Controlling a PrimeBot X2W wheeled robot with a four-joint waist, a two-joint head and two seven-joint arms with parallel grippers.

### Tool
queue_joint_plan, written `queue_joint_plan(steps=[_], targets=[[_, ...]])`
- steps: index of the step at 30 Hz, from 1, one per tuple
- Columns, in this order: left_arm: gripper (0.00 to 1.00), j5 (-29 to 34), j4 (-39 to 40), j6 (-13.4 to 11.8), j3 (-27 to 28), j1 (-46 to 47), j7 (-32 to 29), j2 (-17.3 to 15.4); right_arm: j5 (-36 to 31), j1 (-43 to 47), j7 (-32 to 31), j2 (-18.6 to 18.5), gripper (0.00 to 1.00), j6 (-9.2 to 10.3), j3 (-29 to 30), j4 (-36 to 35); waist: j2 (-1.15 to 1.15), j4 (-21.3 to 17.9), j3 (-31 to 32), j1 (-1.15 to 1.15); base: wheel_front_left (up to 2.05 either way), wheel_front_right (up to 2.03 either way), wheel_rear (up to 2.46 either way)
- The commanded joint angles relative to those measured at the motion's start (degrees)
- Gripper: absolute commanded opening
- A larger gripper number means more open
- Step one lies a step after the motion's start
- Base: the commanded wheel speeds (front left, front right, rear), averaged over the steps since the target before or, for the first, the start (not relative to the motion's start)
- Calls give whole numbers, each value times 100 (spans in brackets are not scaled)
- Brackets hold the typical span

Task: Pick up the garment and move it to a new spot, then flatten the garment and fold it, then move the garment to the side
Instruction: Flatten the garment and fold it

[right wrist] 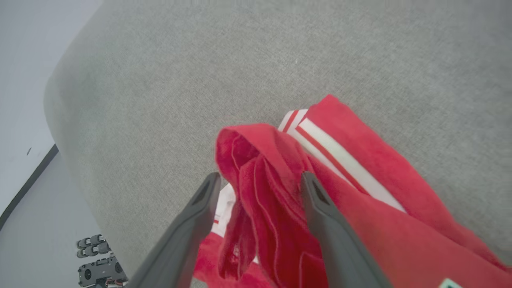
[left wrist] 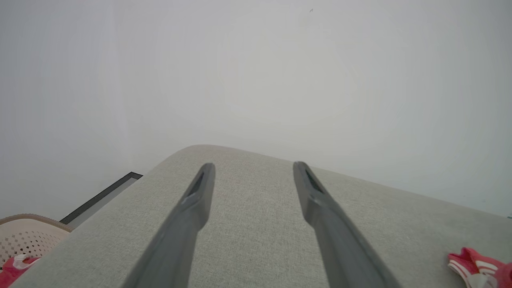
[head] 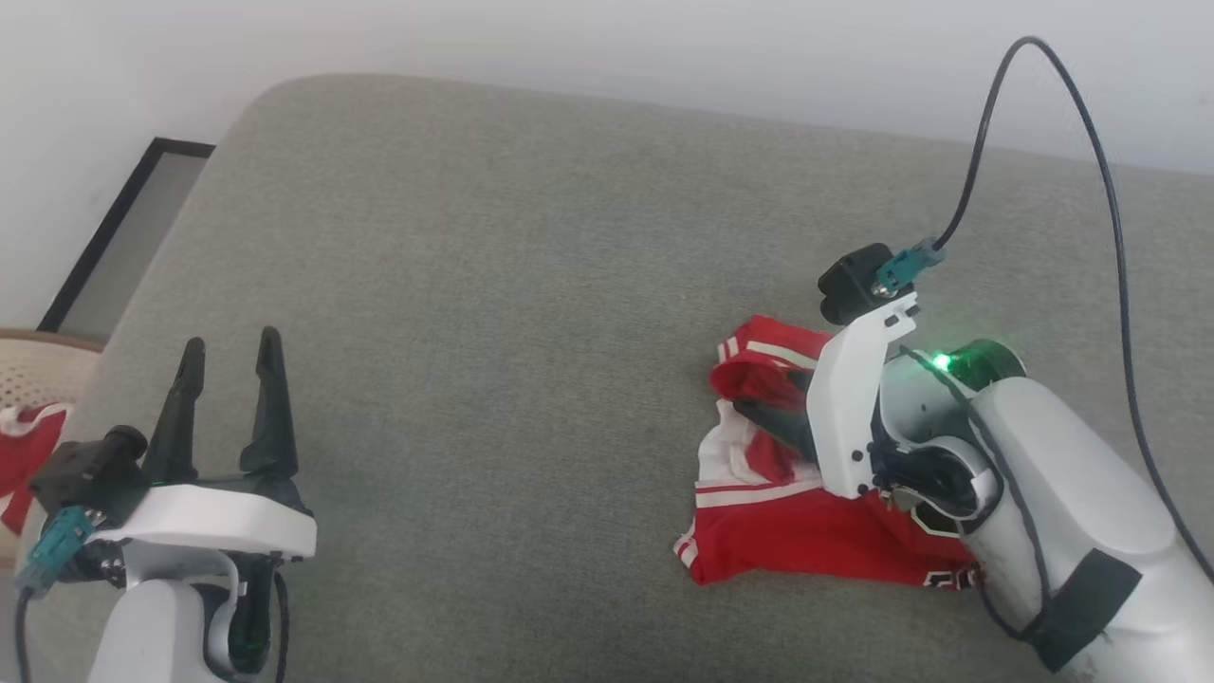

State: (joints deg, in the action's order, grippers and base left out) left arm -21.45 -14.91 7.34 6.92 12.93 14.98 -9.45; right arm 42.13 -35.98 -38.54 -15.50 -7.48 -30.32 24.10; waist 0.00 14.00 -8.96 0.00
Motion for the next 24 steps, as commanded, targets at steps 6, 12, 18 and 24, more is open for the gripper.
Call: queue_joint_plan(steps=[6, 12, 18, 24], targets=[[100, -18, 72, 18, 128, -125, 22, -44, 195, 61, 265, -379, 100, -2, -72, -615, 0, -269, 98, 0, 0, 0, 0], [100, -16, 155, 18, 251, -280, 22, -153, 38, 334, 782, -765, 100, -2, 247, -1103, 0, -596, 218, 0, 0, 0, 0], [100, 53, 190, 18, 360, -484, 22, -243, -286, 797, 1730, -1018, 100, -2, 828, -1258, 0, -976, 347, 0, 0, 0, 0], [100, 133, 173, 18, 425, -676, 22, -336, -684, 1245, 2779, -1142, 100, -2, 1248, -1098, 0, -1211, 524, 0, 0, 0, 0]])
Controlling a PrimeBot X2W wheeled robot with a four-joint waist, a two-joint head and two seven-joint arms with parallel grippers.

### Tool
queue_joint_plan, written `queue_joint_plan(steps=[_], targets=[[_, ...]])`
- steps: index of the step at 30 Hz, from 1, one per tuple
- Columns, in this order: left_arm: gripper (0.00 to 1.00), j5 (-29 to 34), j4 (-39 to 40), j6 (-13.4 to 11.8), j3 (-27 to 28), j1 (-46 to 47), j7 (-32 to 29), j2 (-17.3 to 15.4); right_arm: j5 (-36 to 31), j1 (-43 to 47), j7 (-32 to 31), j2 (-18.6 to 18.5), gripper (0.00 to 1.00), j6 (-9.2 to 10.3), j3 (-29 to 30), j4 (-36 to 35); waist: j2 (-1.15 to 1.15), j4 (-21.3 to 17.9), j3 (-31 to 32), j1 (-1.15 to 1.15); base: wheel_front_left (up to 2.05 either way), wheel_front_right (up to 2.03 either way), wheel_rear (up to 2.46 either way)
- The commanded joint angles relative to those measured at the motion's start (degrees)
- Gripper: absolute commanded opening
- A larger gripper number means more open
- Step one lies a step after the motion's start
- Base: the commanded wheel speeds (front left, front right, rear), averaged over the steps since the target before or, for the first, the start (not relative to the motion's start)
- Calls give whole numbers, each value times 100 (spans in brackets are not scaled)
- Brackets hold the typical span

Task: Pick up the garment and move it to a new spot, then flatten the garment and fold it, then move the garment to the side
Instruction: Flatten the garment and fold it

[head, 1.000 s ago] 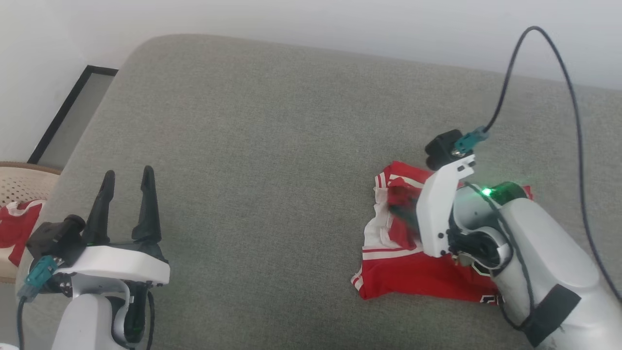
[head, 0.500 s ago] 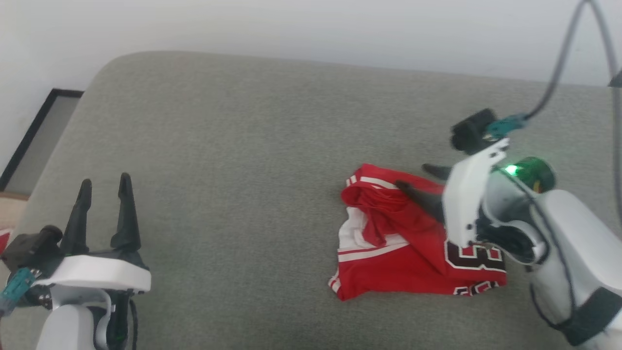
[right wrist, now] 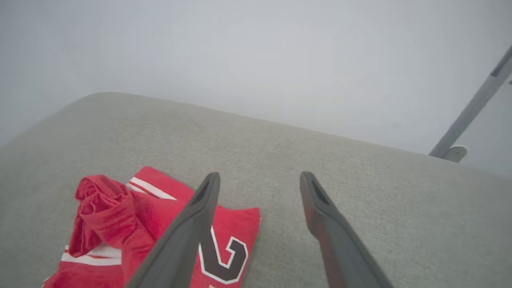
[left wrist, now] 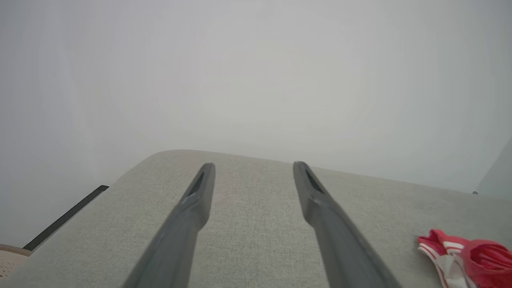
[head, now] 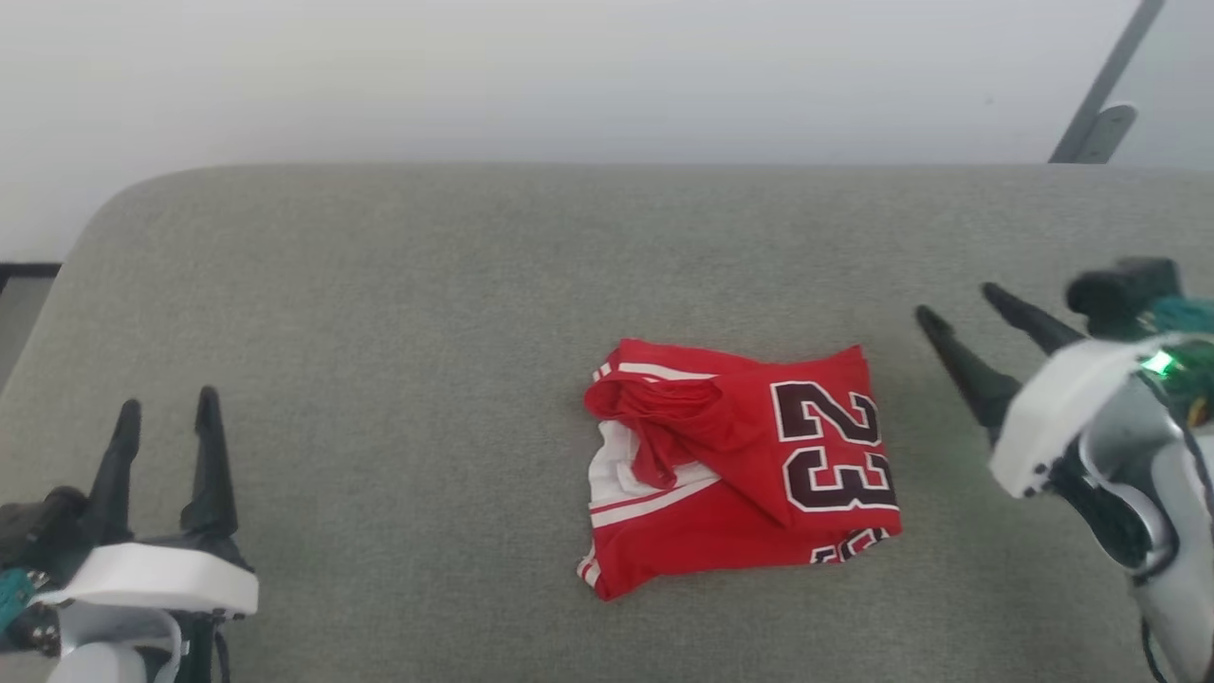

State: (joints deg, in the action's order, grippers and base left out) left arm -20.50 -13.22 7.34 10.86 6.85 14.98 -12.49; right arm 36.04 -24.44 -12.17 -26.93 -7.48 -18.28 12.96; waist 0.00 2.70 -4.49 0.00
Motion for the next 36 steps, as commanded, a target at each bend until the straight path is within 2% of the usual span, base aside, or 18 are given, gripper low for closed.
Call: queue_joint_plan(steps=[1, 7, 18, 36], targets=[[100, 39, 4, 18, 46, -103, 22, -42, -128, 154, 321, 3, 100, -2, 142, 72, 0, -111, 106, 0, 0, 0, 0], [100, 62, 10, 18, 111, -322, 22, -106, -493, 579, 1310, 33, 100, -2, 570, 421, 0, -257, 289, 0, 0, 0, 0], [100, 13, 33, 18, 77, -599, 22, -222, -824, 1182, 2199, 233, 100, -2, 1059, 725, 0, -374, 465, 0, 0, 0, 0], [100, -3, -11, 18, -52, -732, 22, -361, -1028, 1691, 2468, 528, 100, -2, 1508, 574, 0, -490, 500, 0, 0, 0, 0]])
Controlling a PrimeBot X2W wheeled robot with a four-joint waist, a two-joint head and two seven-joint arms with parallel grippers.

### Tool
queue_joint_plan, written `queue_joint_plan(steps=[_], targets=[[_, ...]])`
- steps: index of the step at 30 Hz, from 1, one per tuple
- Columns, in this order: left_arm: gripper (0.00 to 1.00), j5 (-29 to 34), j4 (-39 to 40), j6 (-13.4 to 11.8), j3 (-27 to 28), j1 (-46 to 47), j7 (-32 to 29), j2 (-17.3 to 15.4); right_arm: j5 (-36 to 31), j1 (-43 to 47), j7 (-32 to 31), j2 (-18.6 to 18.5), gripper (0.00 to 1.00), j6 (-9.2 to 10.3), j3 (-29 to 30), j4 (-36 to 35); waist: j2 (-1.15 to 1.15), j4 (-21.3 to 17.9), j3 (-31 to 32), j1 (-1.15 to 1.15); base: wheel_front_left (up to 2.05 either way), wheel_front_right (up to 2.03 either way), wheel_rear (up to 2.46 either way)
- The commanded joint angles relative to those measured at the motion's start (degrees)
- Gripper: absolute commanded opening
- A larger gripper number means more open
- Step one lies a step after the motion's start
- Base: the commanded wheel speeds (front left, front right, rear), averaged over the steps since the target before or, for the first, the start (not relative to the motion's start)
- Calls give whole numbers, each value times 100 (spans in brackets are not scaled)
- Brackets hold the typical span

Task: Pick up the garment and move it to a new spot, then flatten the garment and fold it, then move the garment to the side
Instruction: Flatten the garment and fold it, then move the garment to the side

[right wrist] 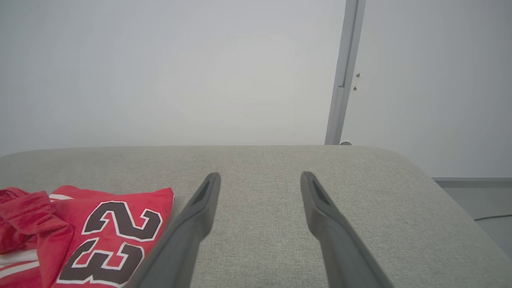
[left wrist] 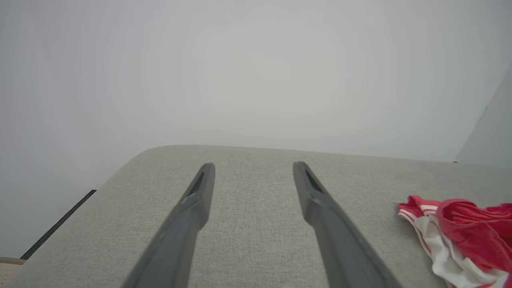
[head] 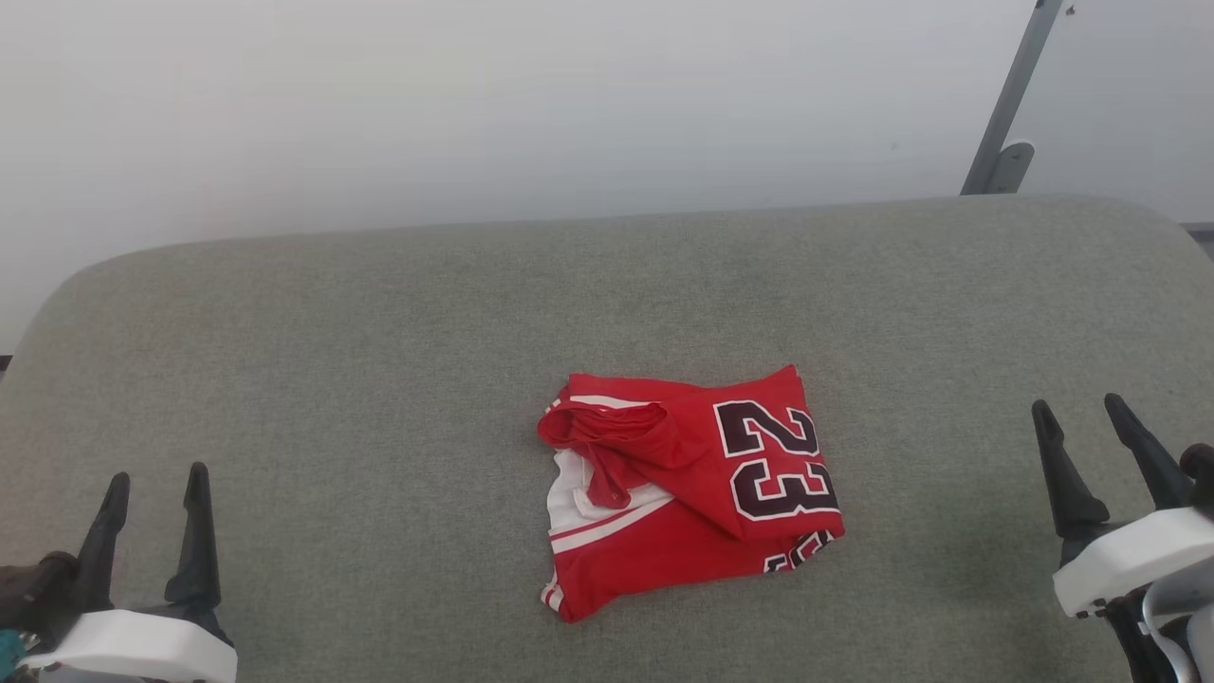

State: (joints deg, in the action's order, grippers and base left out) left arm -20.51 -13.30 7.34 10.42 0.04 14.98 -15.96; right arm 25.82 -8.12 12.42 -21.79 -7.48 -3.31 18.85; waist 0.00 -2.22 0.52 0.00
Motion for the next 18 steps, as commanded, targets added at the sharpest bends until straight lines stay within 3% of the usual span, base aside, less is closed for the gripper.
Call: queue_joint_plan(steps=[1, 18], targets=[[100, -2, -7, 18, -15, -49, 22, -17, -11, 70, -4, 21, 100, -2, 19, -23, 0, 2, -5, 0, 0, 0, 0], [100, 38, -18, 18, -62, -19, 23, 5, -45, 146, -107, 74, 100, -2, 40, -123, 0, 47, -48, 0, 0, 0, 0]])
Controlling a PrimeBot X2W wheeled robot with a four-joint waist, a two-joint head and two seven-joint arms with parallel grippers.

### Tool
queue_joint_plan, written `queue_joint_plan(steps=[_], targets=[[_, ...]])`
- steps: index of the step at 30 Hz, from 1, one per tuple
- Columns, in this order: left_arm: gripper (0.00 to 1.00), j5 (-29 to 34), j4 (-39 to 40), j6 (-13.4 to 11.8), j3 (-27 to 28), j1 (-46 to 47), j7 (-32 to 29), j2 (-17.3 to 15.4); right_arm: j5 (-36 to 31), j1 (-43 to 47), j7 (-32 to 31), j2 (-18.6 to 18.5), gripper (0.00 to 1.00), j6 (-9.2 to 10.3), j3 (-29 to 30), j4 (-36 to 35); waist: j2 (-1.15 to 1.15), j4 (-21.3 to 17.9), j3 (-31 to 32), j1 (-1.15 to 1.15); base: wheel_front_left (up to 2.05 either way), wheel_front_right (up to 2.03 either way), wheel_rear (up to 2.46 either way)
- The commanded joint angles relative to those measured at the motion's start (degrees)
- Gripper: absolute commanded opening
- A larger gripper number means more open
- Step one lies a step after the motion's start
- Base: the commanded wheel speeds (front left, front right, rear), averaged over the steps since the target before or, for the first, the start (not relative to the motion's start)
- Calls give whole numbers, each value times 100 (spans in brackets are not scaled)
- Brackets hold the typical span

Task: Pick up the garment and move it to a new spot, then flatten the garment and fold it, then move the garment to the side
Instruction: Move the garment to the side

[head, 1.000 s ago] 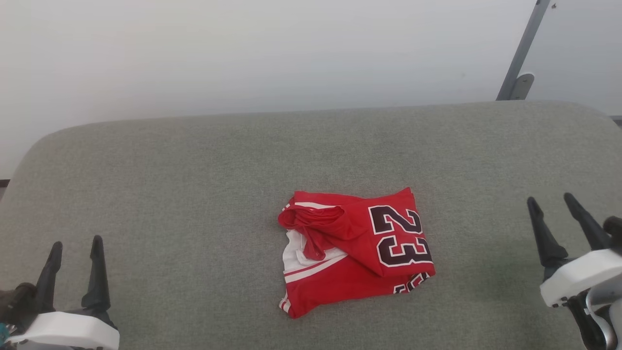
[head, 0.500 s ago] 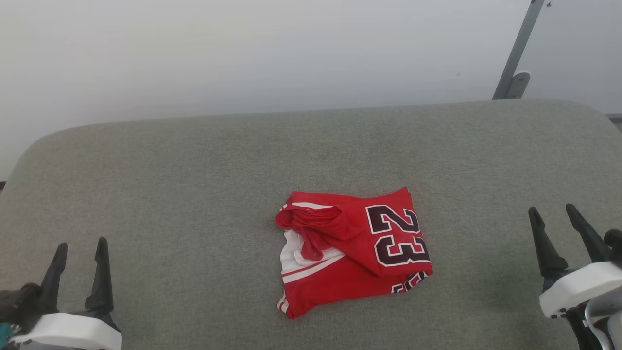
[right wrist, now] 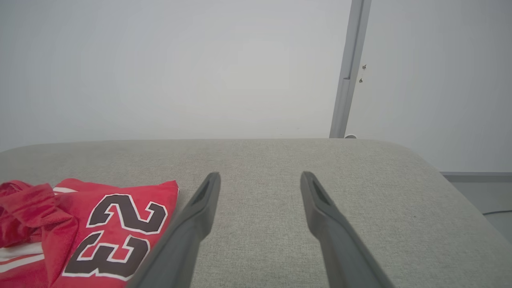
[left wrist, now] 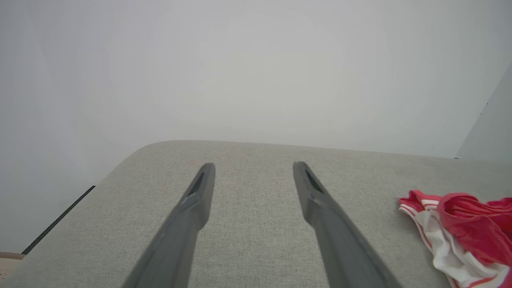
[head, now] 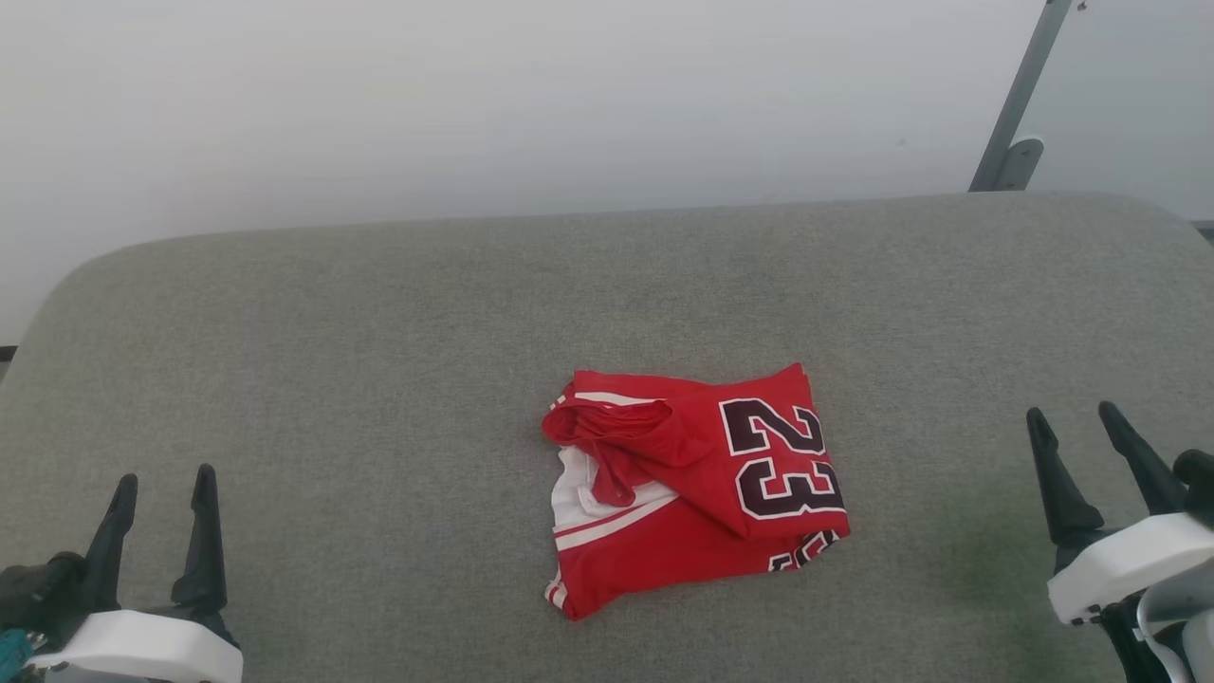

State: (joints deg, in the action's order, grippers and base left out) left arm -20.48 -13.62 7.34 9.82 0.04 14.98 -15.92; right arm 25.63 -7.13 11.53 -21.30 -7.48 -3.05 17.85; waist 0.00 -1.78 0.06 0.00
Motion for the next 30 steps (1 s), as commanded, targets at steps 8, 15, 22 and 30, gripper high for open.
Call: queue_joint_plan(steps=[8, 15, 22, 30], targets=[[100, 28, 43, 18, -52, 104, 23, 44, 162, -84, -385, 9, 100, -2, -356, -112, 0, 193, -99, 0, 0, 0, 0], [100, 11, 109, 18, -212, 183, 23, 119, 558, -430, -1121, -157, 100, -2, -981, -88, 0, 501, -302, 0, 0, 0, 0], [100, 2, 83, 18, -355, 349, 23, 227, 882, -878, -2079, -342, 100, -1, -1445, 180, 0, 814, -561, 0, 0, 0, 0], [100, -28, 4, 18, -537, 571, 23, 332, 1157, -1373, -3346, -529, 100, -2, -1794, 652, 0, 1167, -907, 0, 0, 0, 0]])
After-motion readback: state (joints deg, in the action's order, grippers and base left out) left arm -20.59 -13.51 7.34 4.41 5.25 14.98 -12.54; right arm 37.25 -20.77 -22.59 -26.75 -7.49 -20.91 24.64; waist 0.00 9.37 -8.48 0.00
